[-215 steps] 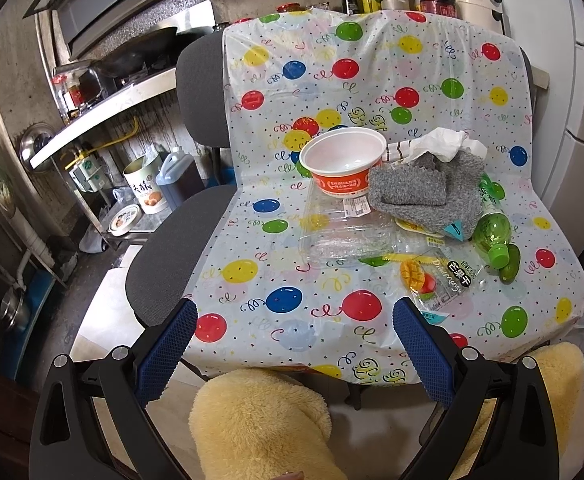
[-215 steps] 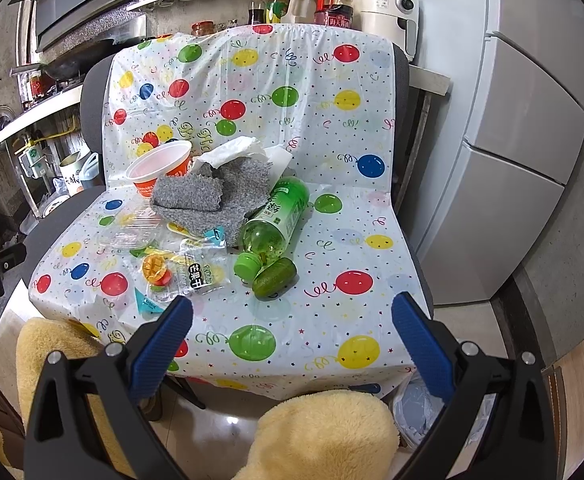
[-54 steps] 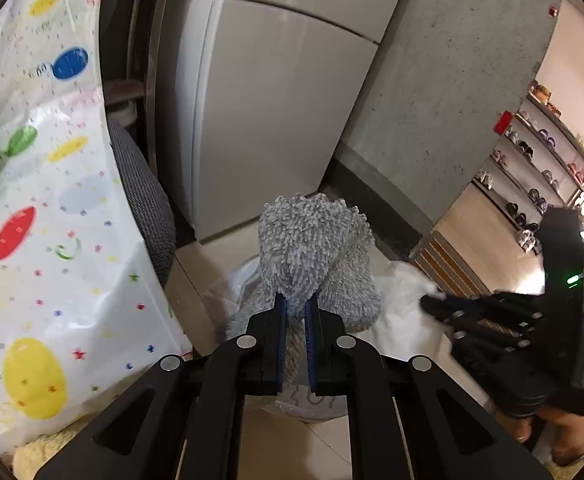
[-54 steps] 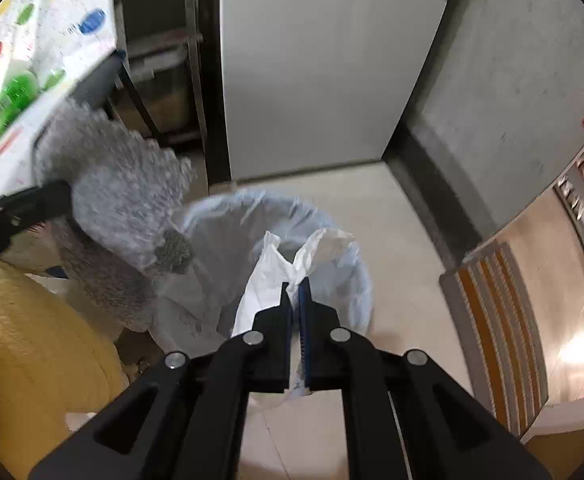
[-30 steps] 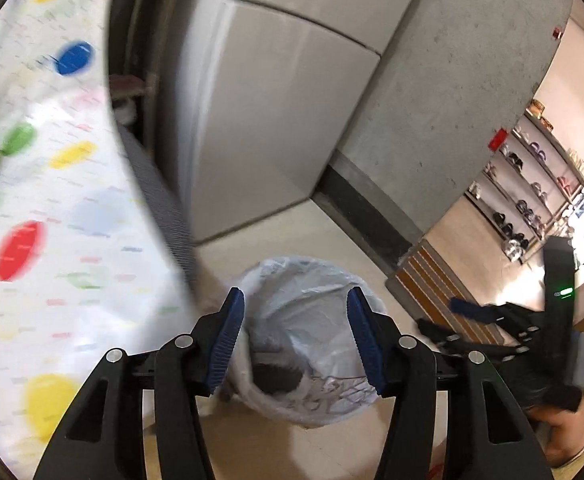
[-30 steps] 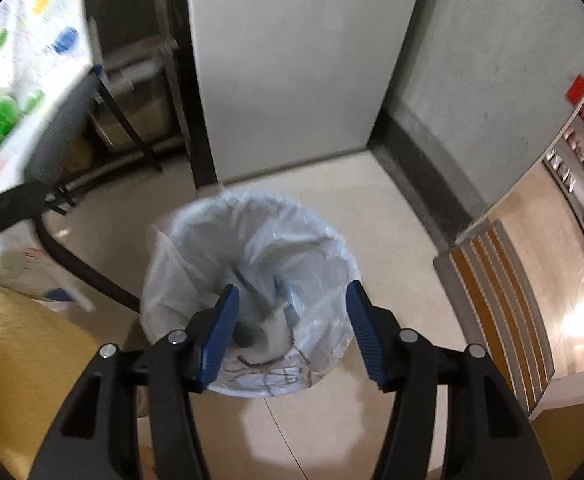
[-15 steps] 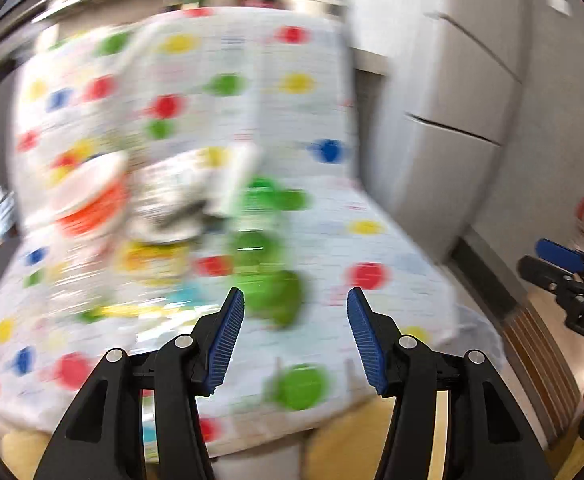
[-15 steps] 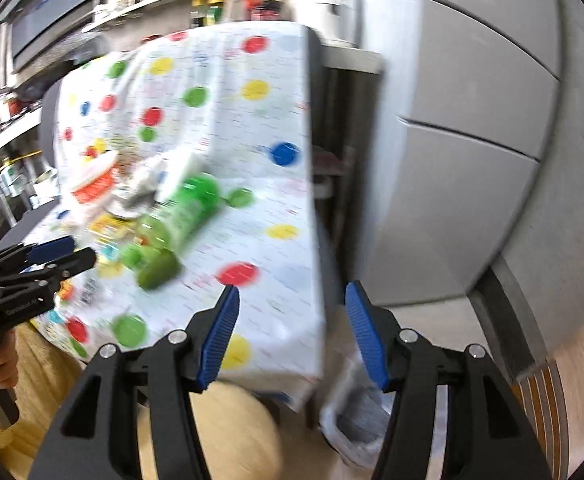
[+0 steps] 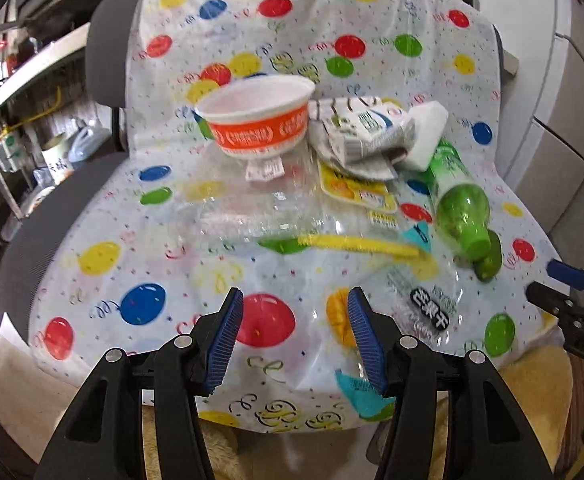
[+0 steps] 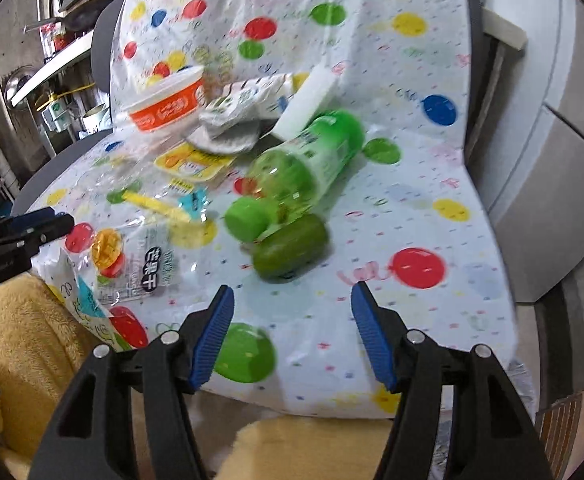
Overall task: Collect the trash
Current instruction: 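Return both tools to the chair seat, then grasp the dried-mango snack bag with the left tool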
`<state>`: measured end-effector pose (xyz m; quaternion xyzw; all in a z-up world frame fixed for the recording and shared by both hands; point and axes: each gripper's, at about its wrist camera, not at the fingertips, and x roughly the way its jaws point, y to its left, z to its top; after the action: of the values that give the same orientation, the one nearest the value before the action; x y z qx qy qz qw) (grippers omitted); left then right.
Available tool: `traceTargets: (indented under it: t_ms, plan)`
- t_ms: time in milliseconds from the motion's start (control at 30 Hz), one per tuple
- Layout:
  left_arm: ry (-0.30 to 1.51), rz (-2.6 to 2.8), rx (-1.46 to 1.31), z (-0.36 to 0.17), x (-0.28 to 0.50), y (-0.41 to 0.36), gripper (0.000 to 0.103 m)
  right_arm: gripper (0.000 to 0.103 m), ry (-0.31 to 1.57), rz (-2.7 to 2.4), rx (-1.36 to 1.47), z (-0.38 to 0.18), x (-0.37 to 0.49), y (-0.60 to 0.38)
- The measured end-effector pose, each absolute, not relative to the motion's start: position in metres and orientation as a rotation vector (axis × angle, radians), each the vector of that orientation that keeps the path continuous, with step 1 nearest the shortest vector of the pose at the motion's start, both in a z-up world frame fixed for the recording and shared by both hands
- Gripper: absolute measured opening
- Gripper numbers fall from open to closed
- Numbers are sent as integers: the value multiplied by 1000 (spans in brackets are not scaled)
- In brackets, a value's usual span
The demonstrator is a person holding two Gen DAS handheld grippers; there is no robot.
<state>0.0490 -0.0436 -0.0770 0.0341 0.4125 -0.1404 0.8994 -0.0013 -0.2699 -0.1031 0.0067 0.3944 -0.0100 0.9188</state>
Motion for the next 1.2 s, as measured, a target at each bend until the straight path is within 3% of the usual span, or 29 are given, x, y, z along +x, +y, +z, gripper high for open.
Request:
traceTargets:
  t_ms: [133, 167, 200, 233, 600, 667, 767, 800, 833, 867, 900, 933, 1200]
  plan:
    - [883, -410, 75, -90, 42, -46, 57, 61, 823, -24, 9, -109, 0, -263]
    - [884, -435, 68, -91, 40, -46, 61, 61, 825, -27, 8, -109, 0, -264]
    - [881, -455, 64, -92, 39, -47, 75, 61, 828, -34, 4, -109, -1, -265]
    - [871, -474, 62, -92, 36, -50, 81, 62, 829, -39, 2, -109, 0, -265]
    - [808, -400, 227, -111, 48, -85, 81, 64, 823, -33, 28, -109, -5, -274]
    - [803, -406, 236, -112, 51, -88, 77, 64, 822, -29, 28, -109, -6, -274]
    - [814, -409, 240, -115, 56, -90, 57, 64, 821, -27, 30, -108, -7, -274]
    - [812, -409, 234, -115, 56, -88, 47, 64, 820, -28, 30, -107, -7, -275]
    - [811, -414, 228, -114, 57, -87, 31, 64, 819, -29, 30, -107, -8, -275]
    - [814, -420, 223, -113, 57, -86, 25, 64, 819, -30, 30, -107, -8, -276]
    - [811, -424, 216, -111, 57, -85, 8, 64, 820, -31, 31, -107, -8, -277]
    - [813, -438, 202, -108, 56, -82, 0, 64, 820, -31, 32, -107, -8, -277]
    - [705, -388, 48, -66, 51, -54, 0, 64, 822, -24, 38, -106, -1, -275]
